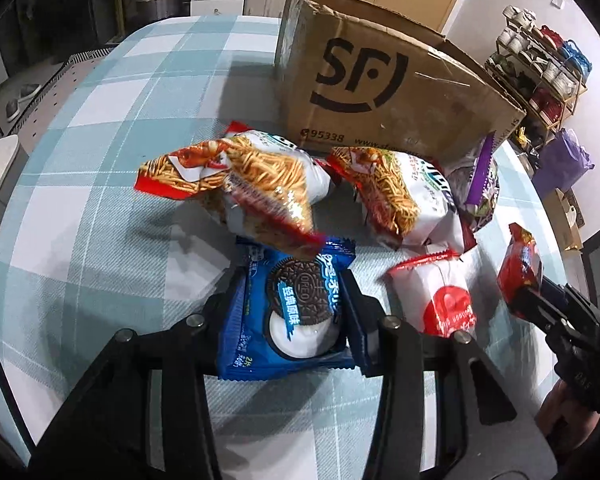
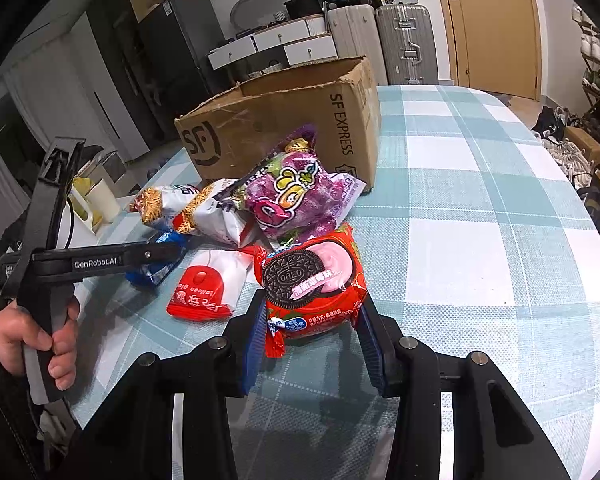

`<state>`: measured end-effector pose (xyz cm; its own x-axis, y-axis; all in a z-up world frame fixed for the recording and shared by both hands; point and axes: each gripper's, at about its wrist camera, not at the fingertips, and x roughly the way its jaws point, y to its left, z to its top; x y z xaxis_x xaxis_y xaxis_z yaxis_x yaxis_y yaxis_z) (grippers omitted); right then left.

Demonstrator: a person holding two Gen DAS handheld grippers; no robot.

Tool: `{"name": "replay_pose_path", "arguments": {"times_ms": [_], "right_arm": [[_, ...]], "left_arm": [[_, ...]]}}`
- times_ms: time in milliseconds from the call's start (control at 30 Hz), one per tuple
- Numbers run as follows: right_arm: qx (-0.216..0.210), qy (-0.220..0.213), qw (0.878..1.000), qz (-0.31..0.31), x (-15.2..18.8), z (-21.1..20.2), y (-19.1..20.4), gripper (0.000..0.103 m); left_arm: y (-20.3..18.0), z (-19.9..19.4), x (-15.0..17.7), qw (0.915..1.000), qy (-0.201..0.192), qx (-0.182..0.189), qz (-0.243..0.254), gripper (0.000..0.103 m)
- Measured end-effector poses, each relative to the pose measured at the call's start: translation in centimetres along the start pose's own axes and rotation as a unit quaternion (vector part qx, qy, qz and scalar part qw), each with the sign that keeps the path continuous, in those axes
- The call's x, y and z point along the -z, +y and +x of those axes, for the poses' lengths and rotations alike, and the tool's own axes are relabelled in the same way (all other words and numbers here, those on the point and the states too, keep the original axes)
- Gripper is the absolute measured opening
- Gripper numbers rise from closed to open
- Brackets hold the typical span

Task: Organize snacks
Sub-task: 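Grasp the blue Oreo packet with the left gripper while the right gripper holds the red packet, then carry both Oreo packets over the SF box and open both grippers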

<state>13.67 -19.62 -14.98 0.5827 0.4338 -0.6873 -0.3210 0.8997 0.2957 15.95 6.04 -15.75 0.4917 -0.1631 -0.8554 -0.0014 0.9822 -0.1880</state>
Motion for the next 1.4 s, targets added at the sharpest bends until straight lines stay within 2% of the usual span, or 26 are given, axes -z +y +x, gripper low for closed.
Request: {"name": "replay_pose_path", "arguments": {"times_ms": [500, 833, 1400], "right_arm": [[0.001, -0.012, 1.000, -0.011, -0.3, -1.5, 1.5, 0.042], [-0.007, -0.031, 0.999, -0.021, -1.2, -3.2, 2.8, 0.042], [-0.024, -0.069, 0.996, -0.058, -5.9, -5.7, 5.9, 0.042]], "left_arm": [[-1.0, -2.3, 1.3, 0.9998, -0.012, 0.006, 0.016, 0.041], [-1.4, -5.3, 1.3, 0.9991, -0.032, 0.020, 0.020, 0.041], [-3.7, -10.4, -2.3, 0.9941, -0.083, 0.033, 0.062, 0.041]]}}
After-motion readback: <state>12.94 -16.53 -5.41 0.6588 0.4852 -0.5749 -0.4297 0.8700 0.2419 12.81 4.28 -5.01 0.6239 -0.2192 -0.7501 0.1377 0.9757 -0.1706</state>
